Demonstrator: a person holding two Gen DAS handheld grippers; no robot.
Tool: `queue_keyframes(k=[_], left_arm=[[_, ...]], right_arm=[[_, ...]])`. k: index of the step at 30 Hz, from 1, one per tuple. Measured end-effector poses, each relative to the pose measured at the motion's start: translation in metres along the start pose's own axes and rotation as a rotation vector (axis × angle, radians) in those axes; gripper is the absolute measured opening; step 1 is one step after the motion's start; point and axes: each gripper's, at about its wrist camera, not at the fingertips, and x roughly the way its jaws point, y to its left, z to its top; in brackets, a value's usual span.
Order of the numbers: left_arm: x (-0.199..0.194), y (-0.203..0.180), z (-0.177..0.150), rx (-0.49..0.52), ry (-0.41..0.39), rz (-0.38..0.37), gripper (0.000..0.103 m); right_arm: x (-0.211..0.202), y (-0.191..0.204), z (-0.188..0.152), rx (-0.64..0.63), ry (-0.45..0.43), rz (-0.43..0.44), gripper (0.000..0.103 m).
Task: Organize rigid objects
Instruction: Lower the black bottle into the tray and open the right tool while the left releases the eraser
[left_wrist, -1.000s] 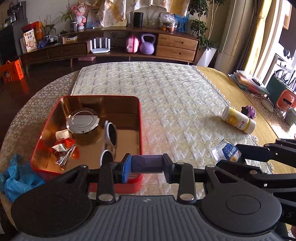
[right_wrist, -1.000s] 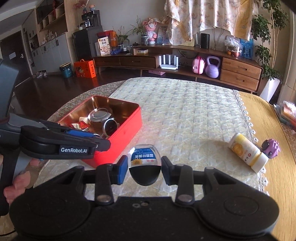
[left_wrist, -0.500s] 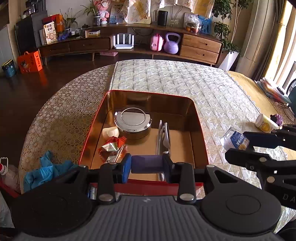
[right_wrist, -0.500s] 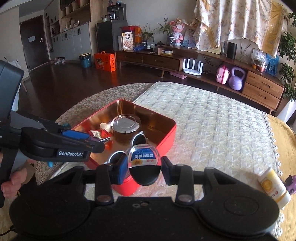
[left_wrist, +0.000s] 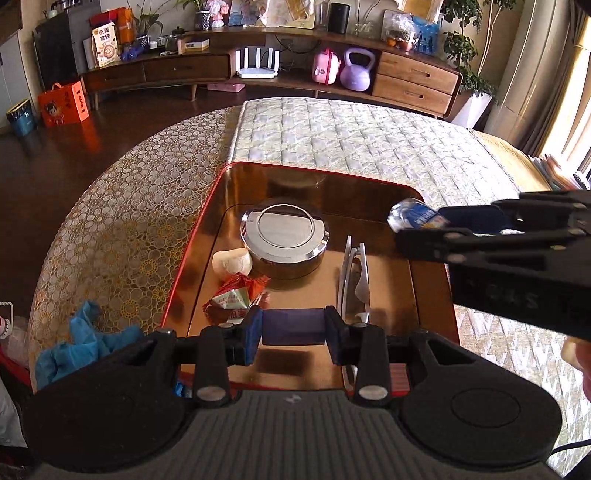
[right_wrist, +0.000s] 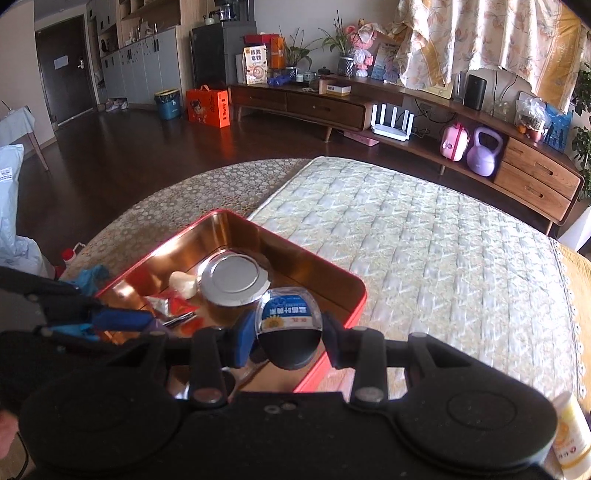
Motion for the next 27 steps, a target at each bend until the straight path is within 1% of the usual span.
queue_keyframes(k=[3,8,16,19,21,23,27], left_arm=[[0.007,-0.001,0.002,0.0,0.008,0.0,0.035],[0.019,0.0,0.004,-0.011,0.026,-0.001,0.035],[0.037,0.008,0.003,-0.051,0.067,0.004,0.035],[0.037,0.008,0.004,-0.047,0.063,0.003,0.035],[0.038,0.008,0.006,-0.048,0.067,0.003,0.035],[0.038,0.008,0.005,-0.045,0.065,0.004,0.035],[0.037,0.008,0.005,-0.038,0.063,0.012,0.035]], right_arm=[[0.019,-0.004,0.005,0.04,0.034,0.007,0.038],[0.039,-0.004,0.007,0.044,0.067,-0.007,0.038],[0.052,-0.006,0.009,0.054,0.092,-0.017,0.038],[0.052,-0.004,0.008,0.055,0.091,-0.018,0.039],[0.051,-0.005,0.008,0.061,0.088,-0.017,0.04],[0.047,-0.004,0.008,0.059,0.082,-0.015,0.048],[0.036,-0.005,0.007,0.062,0.058,0.005,0.055]])
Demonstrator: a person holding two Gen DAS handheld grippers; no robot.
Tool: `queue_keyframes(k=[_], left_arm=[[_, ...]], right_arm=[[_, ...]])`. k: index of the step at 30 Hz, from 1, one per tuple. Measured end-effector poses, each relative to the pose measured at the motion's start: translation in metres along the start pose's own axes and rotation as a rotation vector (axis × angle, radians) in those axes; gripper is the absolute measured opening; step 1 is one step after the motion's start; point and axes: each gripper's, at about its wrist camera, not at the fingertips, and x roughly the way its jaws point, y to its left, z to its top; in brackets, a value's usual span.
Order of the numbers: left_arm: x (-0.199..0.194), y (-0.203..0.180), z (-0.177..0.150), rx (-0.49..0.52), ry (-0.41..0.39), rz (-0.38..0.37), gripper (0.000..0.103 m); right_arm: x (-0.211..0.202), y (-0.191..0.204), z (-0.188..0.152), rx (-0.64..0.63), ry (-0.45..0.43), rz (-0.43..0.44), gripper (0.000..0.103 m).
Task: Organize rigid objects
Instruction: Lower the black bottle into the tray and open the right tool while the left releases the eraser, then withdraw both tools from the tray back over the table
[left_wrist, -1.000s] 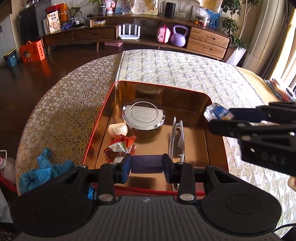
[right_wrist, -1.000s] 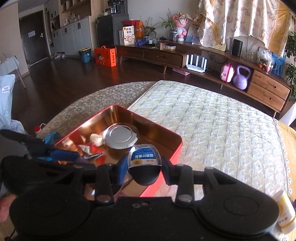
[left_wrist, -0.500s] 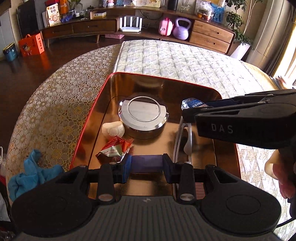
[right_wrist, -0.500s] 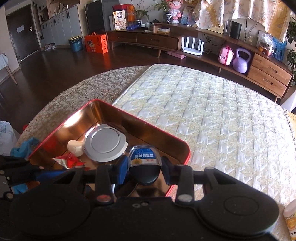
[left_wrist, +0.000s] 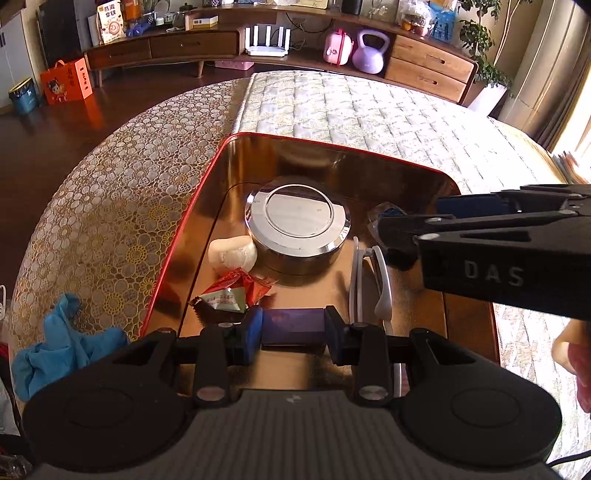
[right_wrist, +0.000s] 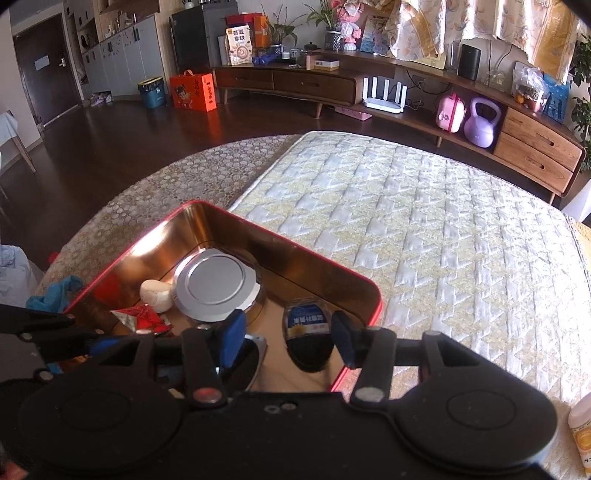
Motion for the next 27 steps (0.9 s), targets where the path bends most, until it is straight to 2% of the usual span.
queue_keyframes(k=[2,12,14,19,23,27], left_arm=[[-0.001,0.0,-0.001,0.001,0.001,0.0,0.036],[-0.018,-0.006,-0.009,0.014,-0.03,0.035,0.045],[-0.023,-0.007,-0.01,0.017,-0.039,0.042,0.049],[-0.034,-0.012,-0.013,0.025,-0.055,0.043,0.051],[-0.044,-0.016,-0.017,0.019,-0.077,0.029,0.061],[-0.052,-0.025,-0.02,0.019,-0.093,0.024,0.062]], right_arm=[[-0.009,-0.002,-0.002,0.007,-0.025,0.022,0.067],[-0.051,-0.007,-0.013,0.055,-0.093,0.085,0.078],[-0.061,-0.007,-0.016,0.06,-0.111,0.085,0.086],[-0.087,-0.011,-0.025,0.067,-0.154,0.098,0.089],[-0.106,-0.017,-0.037,0.072,-0.188,0.087,0.097],[-0.123,-0.024,-0.053,0.092,-0.213,0.058,0.101]])
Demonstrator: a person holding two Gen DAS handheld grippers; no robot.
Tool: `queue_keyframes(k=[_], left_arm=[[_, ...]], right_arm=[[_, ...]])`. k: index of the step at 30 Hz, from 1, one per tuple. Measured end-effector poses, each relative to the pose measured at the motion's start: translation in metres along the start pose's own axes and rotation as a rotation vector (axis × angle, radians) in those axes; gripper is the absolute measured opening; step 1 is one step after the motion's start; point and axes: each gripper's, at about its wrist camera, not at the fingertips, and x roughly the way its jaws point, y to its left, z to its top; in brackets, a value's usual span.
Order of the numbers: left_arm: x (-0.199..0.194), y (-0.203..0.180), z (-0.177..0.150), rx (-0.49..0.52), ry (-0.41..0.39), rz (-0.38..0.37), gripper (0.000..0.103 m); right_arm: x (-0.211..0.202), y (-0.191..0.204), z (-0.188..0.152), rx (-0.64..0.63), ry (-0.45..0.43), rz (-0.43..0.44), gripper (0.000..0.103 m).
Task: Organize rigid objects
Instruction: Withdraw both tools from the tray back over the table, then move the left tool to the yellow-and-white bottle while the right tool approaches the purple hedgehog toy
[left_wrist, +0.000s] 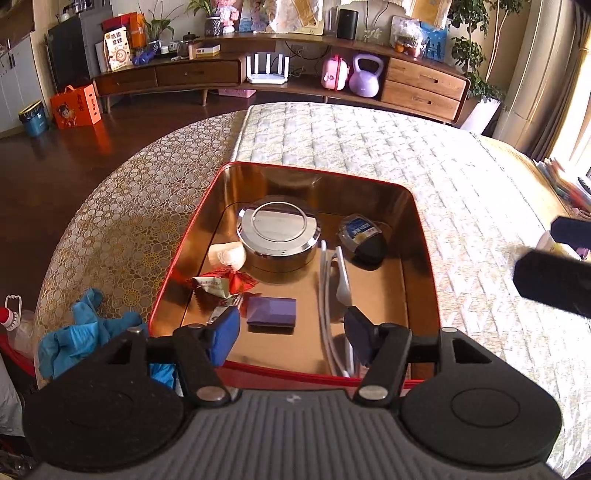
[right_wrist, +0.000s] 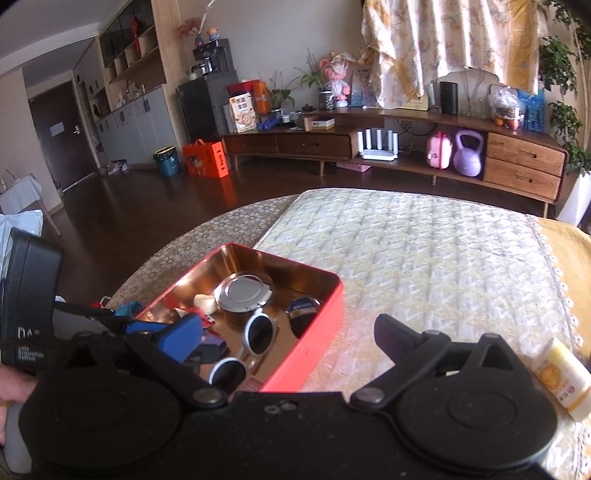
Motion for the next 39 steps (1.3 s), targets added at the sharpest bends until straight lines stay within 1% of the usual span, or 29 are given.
queue_keyframes(k=[3,5,8,15,19,25,32,36,39], left_arm=[[-0.006,-0.01,-0.002,0.007,-0.007,-0.009,0.062],[-0.009,-0.017,-0.003,0.015,-0.009,-0.018,0.066],[-0.014,-0.029,-0.005,0.03,-0.018,-0.029,0.069],[-0.02,-0.062,-0.009,0.06,-0.019,-0.049,0.079],[-0.02,-0.085,-0.01,0.083,-0.016,-0.068,0.079],[-0.017,-0.127,-0.008,0.126,-0.004,-0.099,0.08],[-0.009,-0.178,0.002,0.14,0.018,-0.119,0.081],[-0.002,-0.203,0.01,0.146,0.036,-0.121,0.081],[0.004,-0.224,0.015,0.167,0.052,-0.138,0.081]], right_arm=[[-0.014,-0.007,-0.011,0.007,-0.016,-0.022,0.103],[-0.023,-0.01,-0.017,0.012,-0.023,-0.039,0.103],[-0.036,-0.019,-0.026,0.028,-0.041,-0.074,0.103],[-0.065,-0.048,-0.053,0.104,-0.051,-0.112,0.103],[-0.081,-0.067,-0.07,0.126,-0.055,-0.144,0.103],[-0.101,-0.104,-0.087,0.167,-0.052,-0.197,0.103],[-0.123,-0.151,-0.096,0.198,-0.064,-0.273,0.103],[-0.13,-0.178,-0.099,0.184,-0.057,-0.318,0.103],[-0.133,-0.198,-0.103,0.186,-0.053,-0.326,0.103]])
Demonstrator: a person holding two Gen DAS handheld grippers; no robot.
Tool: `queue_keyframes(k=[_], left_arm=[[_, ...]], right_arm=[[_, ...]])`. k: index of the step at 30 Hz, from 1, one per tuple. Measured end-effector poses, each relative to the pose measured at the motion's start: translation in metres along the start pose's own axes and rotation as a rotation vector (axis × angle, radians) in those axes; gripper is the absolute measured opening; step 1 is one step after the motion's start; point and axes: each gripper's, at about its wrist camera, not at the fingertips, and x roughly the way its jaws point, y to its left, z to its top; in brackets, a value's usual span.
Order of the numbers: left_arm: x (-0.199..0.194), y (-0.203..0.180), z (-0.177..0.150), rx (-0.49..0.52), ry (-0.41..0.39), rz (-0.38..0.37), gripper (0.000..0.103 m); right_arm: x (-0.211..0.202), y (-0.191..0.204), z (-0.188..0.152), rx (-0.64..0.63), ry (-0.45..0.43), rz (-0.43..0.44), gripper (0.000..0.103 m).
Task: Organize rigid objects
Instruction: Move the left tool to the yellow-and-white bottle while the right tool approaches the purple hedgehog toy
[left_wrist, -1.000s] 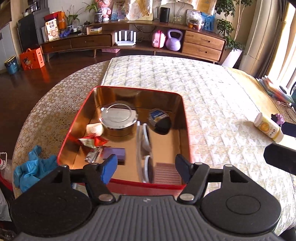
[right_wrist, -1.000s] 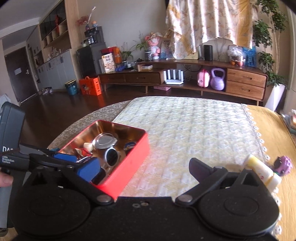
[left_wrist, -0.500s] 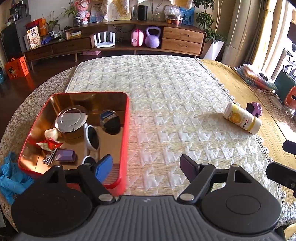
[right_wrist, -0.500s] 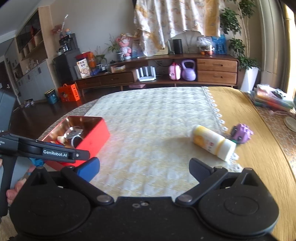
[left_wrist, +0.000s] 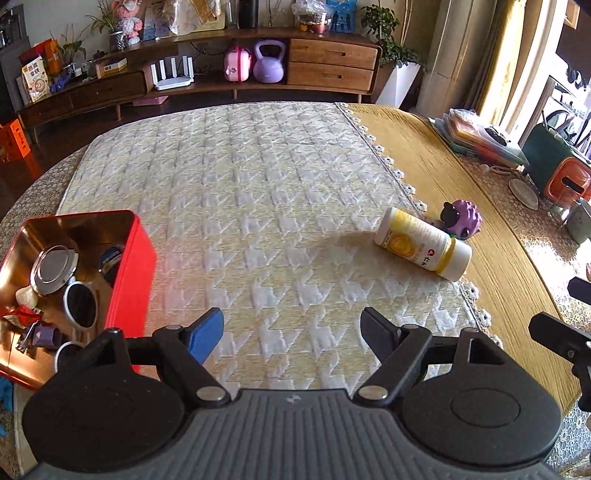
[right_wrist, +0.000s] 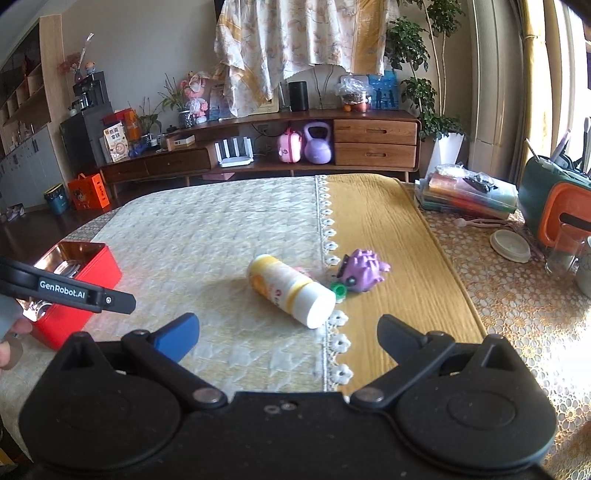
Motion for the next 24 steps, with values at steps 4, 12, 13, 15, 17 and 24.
queue_keyframes(k=[4,12,13,15,17,24], left_arm=[[0.016,-0.024,0.011,0.023,0.033,-0.014,0.081],[0.046,-0.062,0.04,0.005,0.065,-0.004,0.081],[0.05,-0.066,0.044,0.001,0.069,-0.009,0.081],[0.058,-0.072,0.051,-0.011,0.075,-0.016,0.081],[0.065,-0.077,0.057,-0.032,0.075,-0.02,0.081],[0.092,-0.083,0.076,-0.133,0.099,-0.006,0.081]], right_arm=[[0.008,-0.023,0.001,0.003,0.014,0.003,0.103],[0.034,-0.06,0.013,-0.037,0.017,-0.052,0.103],[0.037,-0.064,0.015,-0.036,0.016,-0.058,0.103],[0.047,-0.073,0.02,-0.032,0.013,-0.069,0.102],[0.056,-0.078,0.024,-0.041,0.011,-0.071,0.101],[0.085,-0.09,0.033,-0.029,0.022,-0.032,0.1]])
